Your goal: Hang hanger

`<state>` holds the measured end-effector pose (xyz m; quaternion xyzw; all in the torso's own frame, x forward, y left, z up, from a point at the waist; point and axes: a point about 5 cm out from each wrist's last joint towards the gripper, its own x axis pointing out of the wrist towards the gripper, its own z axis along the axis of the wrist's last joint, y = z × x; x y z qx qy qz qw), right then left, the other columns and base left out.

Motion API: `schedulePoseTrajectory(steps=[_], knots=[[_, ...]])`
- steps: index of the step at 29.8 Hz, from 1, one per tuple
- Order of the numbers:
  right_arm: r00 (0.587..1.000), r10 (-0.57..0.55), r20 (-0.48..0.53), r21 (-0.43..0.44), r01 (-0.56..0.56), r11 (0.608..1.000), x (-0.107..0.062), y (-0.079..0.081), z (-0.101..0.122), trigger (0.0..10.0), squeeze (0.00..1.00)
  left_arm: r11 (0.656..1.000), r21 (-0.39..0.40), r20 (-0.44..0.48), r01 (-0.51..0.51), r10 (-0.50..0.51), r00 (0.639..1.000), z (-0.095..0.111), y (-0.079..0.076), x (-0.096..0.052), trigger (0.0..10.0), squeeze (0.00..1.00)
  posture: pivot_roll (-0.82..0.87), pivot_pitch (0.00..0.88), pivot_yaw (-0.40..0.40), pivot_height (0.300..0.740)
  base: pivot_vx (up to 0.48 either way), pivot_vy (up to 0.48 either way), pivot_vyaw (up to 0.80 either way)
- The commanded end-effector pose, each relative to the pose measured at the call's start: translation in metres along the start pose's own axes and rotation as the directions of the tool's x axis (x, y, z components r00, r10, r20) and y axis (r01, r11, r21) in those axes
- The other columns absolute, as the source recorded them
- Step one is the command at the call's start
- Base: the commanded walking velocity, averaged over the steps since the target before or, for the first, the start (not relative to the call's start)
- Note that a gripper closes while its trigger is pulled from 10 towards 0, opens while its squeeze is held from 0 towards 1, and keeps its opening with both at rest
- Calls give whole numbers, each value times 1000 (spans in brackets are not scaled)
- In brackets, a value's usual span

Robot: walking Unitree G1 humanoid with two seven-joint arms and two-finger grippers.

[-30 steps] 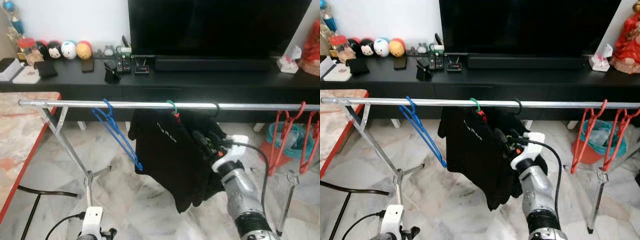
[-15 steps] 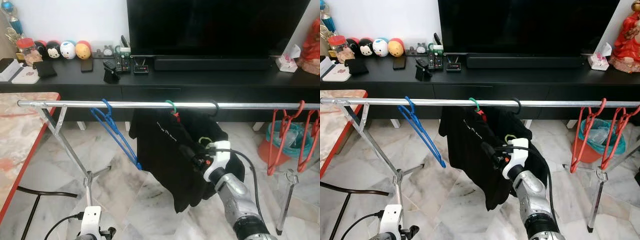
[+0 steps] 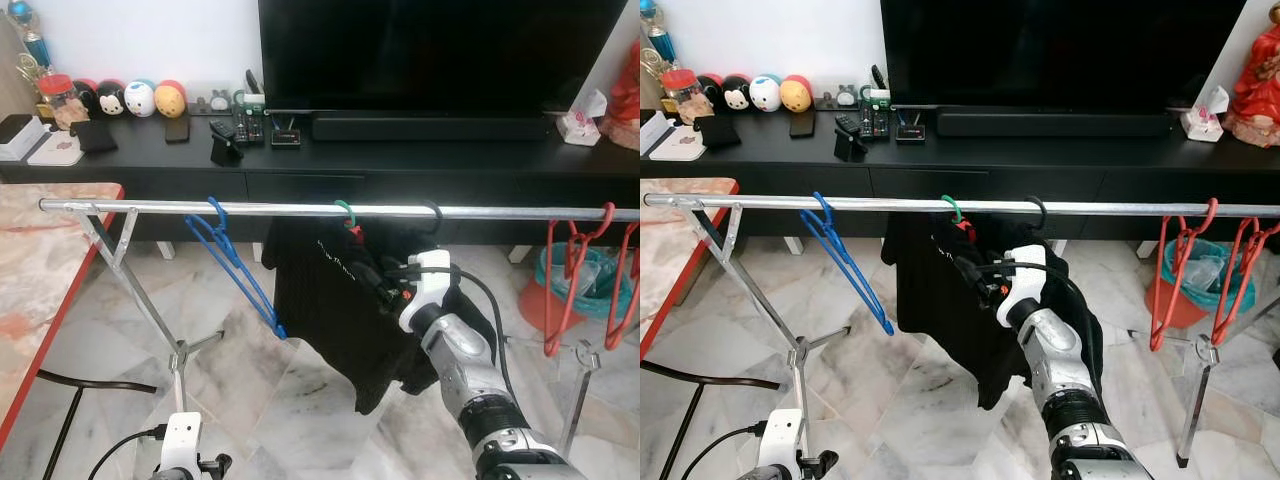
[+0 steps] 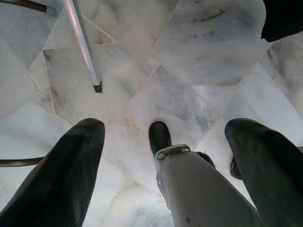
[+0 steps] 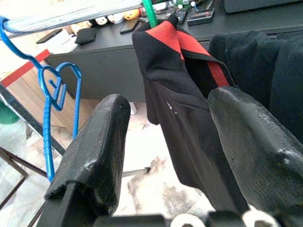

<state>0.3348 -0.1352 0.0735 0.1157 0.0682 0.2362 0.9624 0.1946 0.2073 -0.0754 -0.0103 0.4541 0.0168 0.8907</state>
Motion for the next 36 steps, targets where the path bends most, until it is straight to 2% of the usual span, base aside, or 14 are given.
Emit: schedulePoseTrajectory(steps=[1,4,5,8,11,22,33,36], knots=[[1000,-15,0,10,15,1000,0,-1,-2,10000,0,1000,-1,-29,2,-2,1000,-5,2,-1,10000,0,-33,0,-7,740,0,0,0],[999,-26,-25,6,26,1000,1,-1,-5,10000,0,1000,-2,-31,6,-6,1000,-6,1,-1,10000,0,-36,0,-8,740,0,0,0],[994,-63,-92,-12,63,998,3,-4,-11,10000,0,1000,3,-34,7,-7,999,-7,1,-1,10000,0,-32,0,-11,740,0,0,0],[973,-127,-193,-40,122,992,4,-8,-18,10000,0,1000,4,-35,10,-9,999,-7,0,-1,10000,0,-31,0,-15,740,0,0,0],[965,-133,-227,-56,124,991,6,-8,-18,10000,0,1000,3,-37,13,-12,999,-8,0,-1,10000,0,-24,0,-19,740,0,0,0],[971,-102,-218,-71,89,994,27,3,2,10000,0,1000,-8,-40,14,-15,999,-10,-3,-1,10000,0,1,0,-35,740,0,0,0],[957,-108,-270,-94,85,992,31,6,2,10000,0,999,-35,-42,13,-14,999,-14,-7,-1,10000,0,30,0,-63,740,0,0,0],[954,-131,-269,-72,116,991,30,4,1,10000,0,999,-41,-44,13,-15,999,-15,-8,-1,10000,0,36,0,-67,740,0,0,0]])
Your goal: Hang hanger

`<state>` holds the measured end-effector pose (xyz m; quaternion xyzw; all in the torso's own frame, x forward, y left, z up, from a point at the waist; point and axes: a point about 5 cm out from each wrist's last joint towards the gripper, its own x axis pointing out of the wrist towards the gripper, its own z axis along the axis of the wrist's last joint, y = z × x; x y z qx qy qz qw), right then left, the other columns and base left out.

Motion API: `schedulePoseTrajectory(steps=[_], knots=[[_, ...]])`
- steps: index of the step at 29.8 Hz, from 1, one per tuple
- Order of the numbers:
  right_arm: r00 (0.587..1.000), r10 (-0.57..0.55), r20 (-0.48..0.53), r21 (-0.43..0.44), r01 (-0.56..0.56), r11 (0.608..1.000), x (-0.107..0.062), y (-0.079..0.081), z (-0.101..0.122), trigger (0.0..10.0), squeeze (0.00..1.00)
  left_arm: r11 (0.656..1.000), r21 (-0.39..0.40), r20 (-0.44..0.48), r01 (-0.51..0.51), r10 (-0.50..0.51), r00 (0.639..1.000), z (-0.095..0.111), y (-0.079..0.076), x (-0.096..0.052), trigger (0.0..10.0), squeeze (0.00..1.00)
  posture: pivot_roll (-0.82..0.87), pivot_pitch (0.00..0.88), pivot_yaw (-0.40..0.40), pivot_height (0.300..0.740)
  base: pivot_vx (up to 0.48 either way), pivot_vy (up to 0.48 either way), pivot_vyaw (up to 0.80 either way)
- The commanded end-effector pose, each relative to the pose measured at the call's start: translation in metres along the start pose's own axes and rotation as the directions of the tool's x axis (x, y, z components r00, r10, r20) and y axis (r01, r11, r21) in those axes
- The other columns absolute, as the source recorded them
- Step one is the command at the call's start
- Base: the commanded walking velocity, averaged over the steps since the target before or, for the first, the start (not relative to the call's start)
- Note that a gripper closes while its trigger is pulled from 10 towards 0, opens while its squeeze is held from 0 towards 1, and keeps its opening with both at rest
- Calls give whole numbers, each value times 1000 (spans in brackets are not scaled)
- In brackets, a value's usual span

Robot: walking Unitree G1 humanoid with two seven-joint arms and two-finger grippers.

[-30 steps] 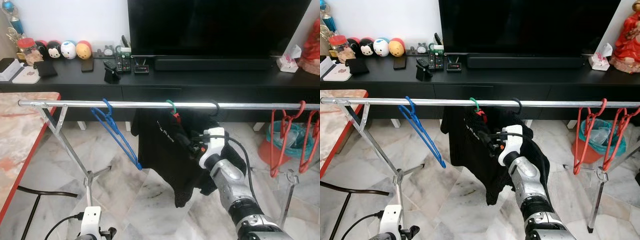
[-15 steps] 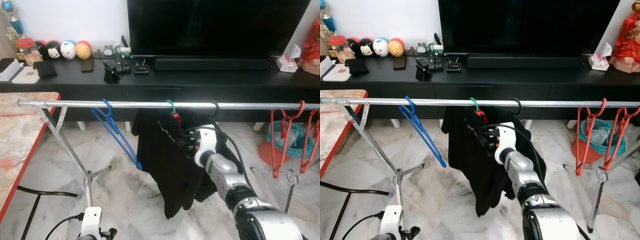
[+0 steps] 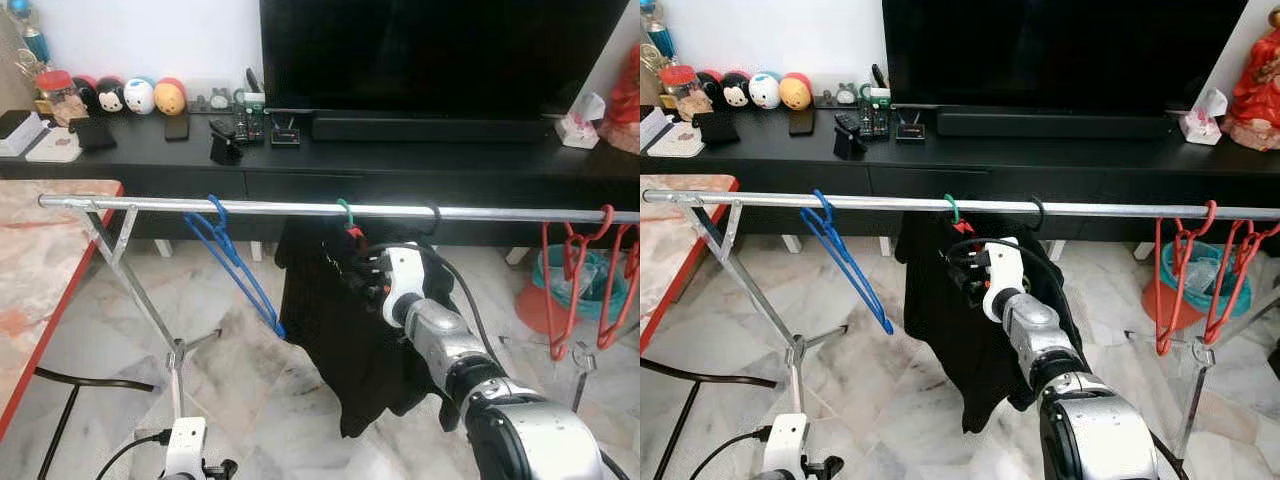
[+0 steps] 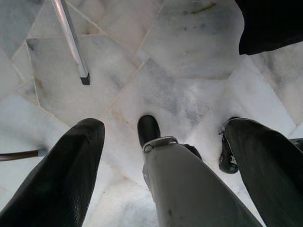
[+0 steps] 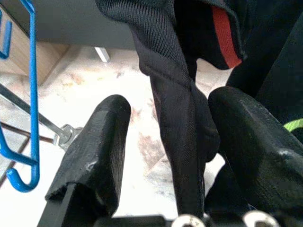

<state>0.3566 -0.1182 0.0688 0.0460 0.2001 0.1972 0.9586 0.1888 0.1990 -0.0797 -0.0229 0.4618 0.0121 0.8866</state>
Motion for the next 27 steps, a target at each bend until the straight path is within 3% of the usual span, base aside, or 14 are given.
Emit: schedulePoseTrajectory(steps=[1,2,3,4,5,6,12,27], knots=[[1000,-18,3,27,18,999,1,-1,5,10000,0,1000,-24,-26,-5,5,1000,-8,-1,-1,10000,0,38,0,-69,740,0,0,0],[999,-37,5,35,37,999,1,-3,5,9059,0,1000,-27,-27,-5,4,1000,-8,-1,-1,10000,0,39,0,-70,740,0,0,0],[999,-37,21,41,36,999,1,-4,8,3686,0,999,-35,-27,-7,6,1000,-9,-2,-1,10000,0,42,0,-73,740,0,0,0],[998,-42,37,66,39,997,0,-6,10,1255,0,999,-40,-27,-9,8,1000,-9,-2,-1,10000,0,45,0,-75,740,0,0,0],[998,-45,49,85,41,996,0,-7,12,1255,0,999,-43,-27,-10,9,1000,-10,-2,-1,10000,0,45,0,-76,740,0,0,0],[997,-71,41,92,67,994,-2,-12,11,0,0,999,-47,-27,-11,9,1000,-10,-3,-1,10000,0,45,0,-78,740,0,0,0],[997,-79,20,58,78,995,-3,-14,8,0,0,999,-47,-29,-9,8,1000,-10,-4,-1,10000,0,42,0,-82,740,0,0,0],[1000,-25,-4,91,25,996,-2,-6,-2,0,0,999,-36,-33,-6,5,999,-9,-1,-1,10000,0,46,0,-68,740,0,0,0]])
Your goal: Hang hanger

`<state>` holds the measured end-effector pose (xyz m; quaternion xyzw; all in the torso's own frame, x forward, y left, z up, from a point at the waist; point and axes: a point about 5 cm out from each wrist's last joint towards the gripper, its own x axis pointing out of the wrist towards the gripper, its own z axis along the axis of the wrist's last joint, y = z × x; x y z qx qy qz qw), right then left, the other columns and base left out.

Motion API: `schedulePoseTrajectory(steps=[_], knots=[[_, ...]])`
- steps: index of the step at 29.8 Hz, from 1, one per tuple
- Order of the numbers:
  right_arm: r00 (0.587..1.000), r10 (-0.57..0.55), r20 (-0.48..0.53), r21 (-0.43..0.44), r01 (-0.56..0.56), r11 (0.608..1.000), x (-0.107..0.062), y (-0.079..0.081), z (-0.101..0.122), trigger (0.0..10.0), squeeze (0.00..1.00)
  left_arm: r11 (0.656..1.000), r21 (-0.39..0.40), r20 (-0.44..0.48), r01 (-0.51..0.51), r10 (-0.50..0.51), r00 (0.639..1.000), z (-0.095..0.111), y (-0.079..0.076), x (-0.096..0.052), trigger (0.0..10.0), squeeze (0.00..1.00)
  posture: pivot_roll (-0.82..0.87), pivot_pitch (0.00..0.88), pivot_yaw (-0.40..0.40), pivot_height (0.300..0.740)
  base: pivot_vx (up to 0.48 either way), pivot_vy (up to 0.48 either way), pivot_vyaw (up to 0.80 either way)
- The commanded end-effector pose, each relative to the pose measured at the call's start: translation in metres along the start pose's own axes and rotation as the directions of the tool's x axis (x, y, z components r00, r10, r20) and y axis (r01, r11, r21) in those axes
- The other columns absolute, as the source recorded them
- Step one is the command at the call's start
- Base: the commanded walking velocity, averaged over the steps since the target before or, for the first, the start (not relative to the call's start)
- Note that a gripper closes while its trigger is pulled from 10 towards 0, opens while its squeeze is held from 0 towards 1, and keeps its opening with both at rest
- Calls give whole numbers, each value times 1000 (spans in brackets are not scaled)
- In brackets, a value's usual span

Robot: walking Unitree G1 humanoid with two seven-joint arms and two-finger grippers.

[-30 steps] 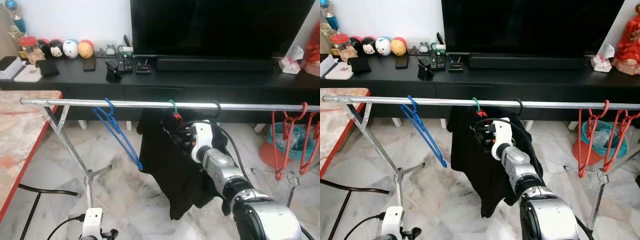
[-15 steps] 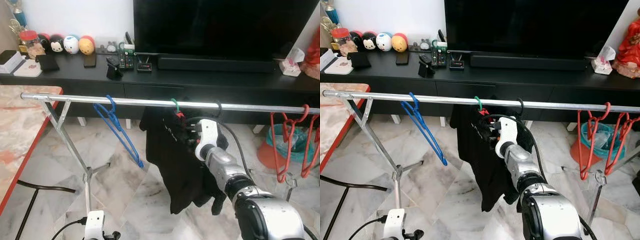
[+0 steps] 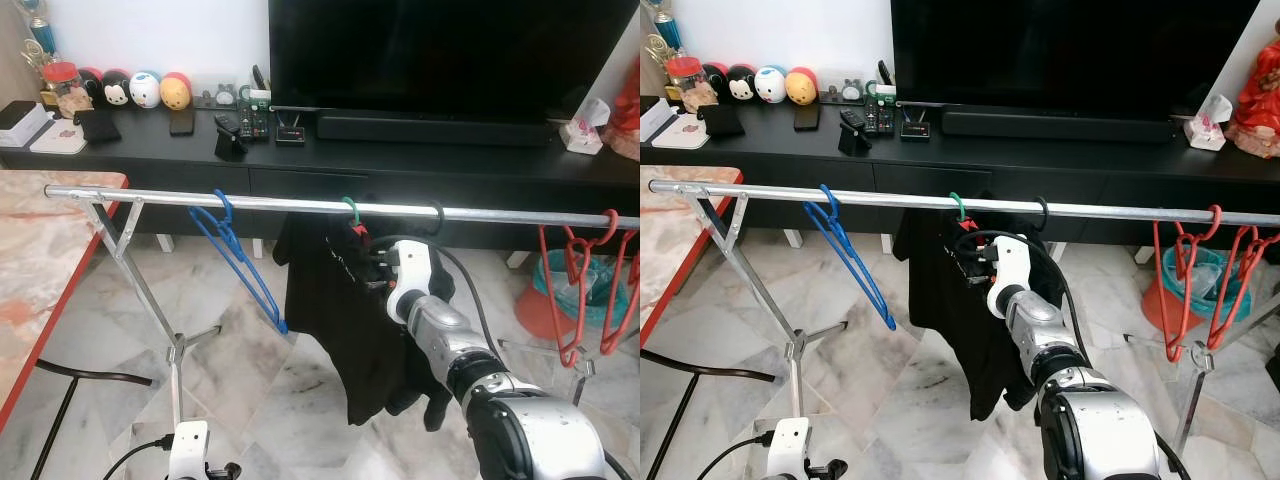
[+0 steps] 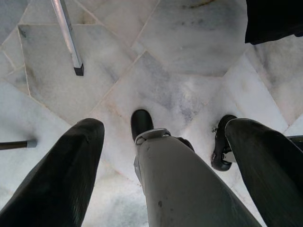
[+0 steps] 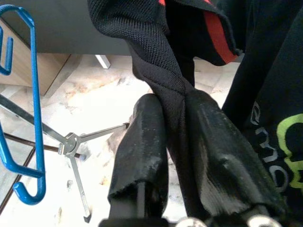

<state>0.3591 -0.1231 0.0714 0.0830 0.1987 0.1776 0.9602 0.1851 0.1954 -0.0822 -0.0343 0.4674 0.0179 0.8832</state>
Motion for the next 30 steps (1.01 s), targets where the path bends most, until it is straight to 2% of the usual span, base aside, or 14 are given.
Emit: schedulePoseTrajectory(steps=[1,11,17,21,22,23,25,27,30], knots=[[1000,2,-25,13,-1,1000,-2,-2,-7,0,0,1000,-9,-20,-6,5,1000,-5,2,-1,10000,0,45,0,-66,740,0,0,0],[999,8,-39,21,-7,1000,-3,-2,-14,0,0,1000,2,-26,-2,2,1000,-5,4,-1,10000,0,44,0,-58,740,0,0,0],[1000,-5,-29,10,5,1000,-3,-3,-13,0,0,1000,16,-28,4,-3,1000,-4,4,-1,10000,0,44,0,-55,740,0,0,0],[999,-39,12,-4,39,999,-3,-5,-6,0,0,1000,19,-28,4,-3,1000,-4,5,-1,10000,0,43,0,-52,740,0,0,0],[997,-44,58,1,44,999,-3,-6,1,4510,0,1000,21,-27,4,-3,1000,-4,5,-1,10000,0,39,0,-50,740,0,0,0],[995,-47,87,3,47,999,-3,-6,4,10000,0,1000,23,-27,4,-3,1000,-4,6,-1,10000,0,32,0,-46,740,0,0,0],[987,-45,155,3,45,999,-4,-7,12,10000,0,999,32,-30,7,-6,1000,-4,6,-1,10000,0,26,0,-41,740,0,0,0],[962,-31,271,2,32,999,-9,-9,20,10000,0,999,47,-34,14,-12,999,-4,7,-2,10000,0,15,0,-35,740,0,0,0],[952,-30,305,12,28,1000,-11,-10,21,10000,0,998,52,-35,17,-15,999,-4,7,-2,10000,0,10,0,-34,740,0,0,0]])
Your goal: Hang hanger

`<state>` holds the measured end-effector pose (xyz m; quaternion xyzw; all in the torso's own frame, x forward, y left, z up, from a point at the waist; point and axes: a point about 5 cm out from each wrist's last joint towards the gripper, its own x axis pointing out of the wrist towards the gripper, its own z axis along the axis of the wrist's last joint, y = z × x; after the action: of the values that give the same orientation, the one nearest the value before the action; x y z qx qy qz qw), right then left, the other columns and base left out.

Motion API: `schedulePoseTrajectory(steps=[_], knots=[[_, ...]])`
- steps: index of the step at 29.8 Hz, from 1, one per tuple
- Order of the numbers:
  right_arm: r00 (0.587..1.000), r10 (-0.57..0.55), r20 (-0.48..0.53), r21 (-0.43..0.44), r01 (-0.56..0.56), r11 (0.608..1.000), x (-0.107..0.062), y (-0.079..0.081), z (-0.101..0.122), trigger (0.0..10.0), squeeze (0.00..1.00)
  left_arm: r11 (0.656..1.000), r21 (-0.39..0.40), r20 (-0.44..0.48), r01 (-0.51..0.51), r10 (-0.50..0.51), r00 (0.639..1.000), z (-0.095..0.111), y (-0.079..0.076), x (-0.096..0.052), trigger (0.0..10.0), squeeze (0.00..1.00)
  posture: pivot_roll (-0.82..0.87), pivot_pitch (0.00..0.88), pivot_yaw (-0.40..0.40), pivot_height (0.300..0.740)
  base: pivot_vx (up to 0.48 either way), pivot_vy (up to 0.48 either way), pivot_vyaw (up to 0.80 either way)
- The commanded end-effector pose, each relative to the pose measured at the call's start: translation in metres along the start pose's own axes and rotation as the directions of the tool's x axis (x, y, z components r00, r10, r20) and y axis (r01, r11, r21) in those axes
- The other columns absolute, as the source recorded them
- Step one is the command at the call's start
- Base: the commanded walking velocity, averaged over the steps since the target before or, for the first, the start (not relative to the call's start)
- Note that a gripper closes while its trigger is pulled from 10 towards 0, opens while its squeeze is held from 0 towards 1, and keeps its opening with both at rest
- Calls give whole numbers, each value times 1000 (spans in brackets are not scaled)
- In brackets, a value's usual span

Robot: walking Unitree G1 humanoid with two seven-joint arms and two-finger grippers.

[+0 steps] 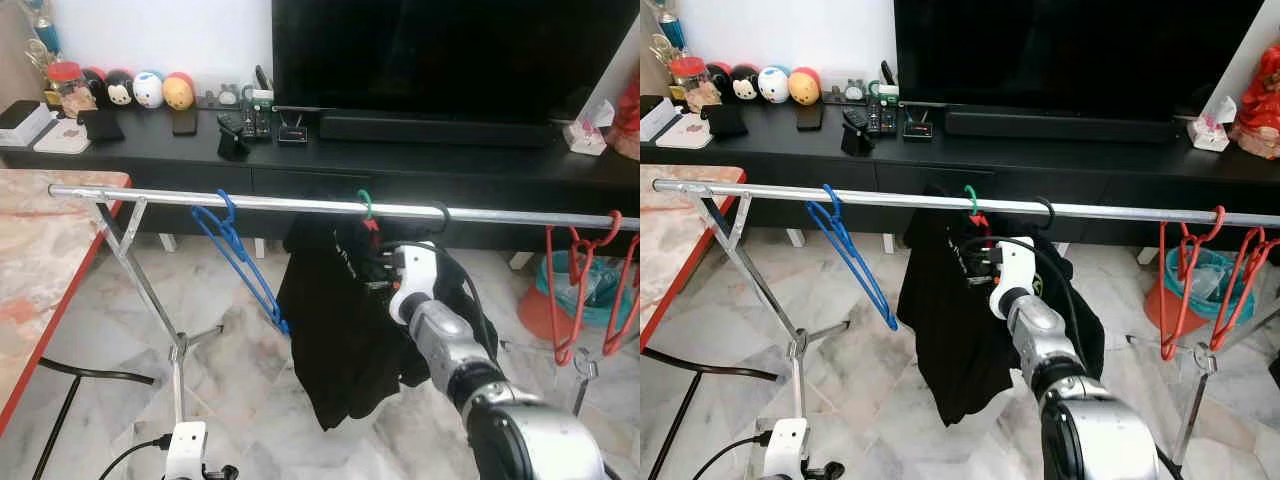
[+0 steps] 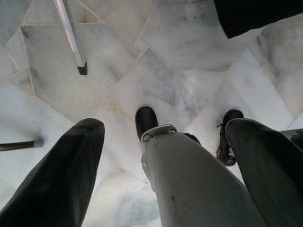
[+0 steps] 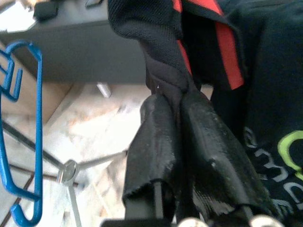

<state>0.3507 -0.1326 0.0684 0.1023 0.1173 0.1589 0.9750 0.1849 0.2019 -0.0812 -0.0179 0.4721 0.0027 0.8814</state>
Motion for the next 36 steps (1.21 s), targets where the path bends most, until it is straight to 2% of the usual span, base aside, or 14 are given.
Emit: schedulePoseTrajectory(steps=[1,3,6,12,13,17,25,28,30,36], knots=[[987,-16,162,8,15,1000,1,-4,27,10000,0,1000,12,-24,6,-6,1000,-5,1,-1,10000,0,0,0,-31,740,0,0,0],[983,-17,181,10,16,1000,-1,-3,26,10000,0,1000,14,-25,7,-7,1000,-5,2,-1,10000,0,-9,0,-28,740,0,0,0],[984,16,178,-59,-6,998,-6,3,15,10000,0,1000,24,-22,11,-11,1000,-4,3,-1,10000,0,-19,0,-26,740,0,0,0],[983,-7,183,-67,19,998,-19,2,-3,10000,0,1000,29,-14,7,-7,1000,-4,4,-1,10000,0,-25,0,-22,740,0,0,0],[986,-12,168,-83,27,996,-25,1,-13,10000,0,999,35,-17,5,-4,1000,-4,5,-2,10000,0,-31,0,-19,740,0,0,0],[989,-11,147,-94,25,995,-32,3,-24,10000,0,999,49,-21,10,-9,1000,-4,6,-2,10000,0,-35,0,-15,740,0,0,0],[990,-7,141,-106,22,994,-32,8,-25,10000,0,998,63,-21,16,-15,1000,-4,6,-2,10000,0,-29,0,-18,740,0,0,0],[990,-21,140,-112,37,993,-38,6,-30,10000,0,998,62,-17,15,-14,1000,-3,7,-2,10000,0,-30,0,-16,740,0,0,0],[991,-58,121,-218,83,972,-47,-1,-38,10000,0,998,64,-13,13,-12,1000,-2,7,-2,10000,0,-39,0,-13,740,0,0,0],[993,-68,94,-217,87,972,-56,-1,-52,10000,0,998,63,-4,8,-8,1000,-1,7,-2,10000,0,-43,0,-13,740,0,0,0]])
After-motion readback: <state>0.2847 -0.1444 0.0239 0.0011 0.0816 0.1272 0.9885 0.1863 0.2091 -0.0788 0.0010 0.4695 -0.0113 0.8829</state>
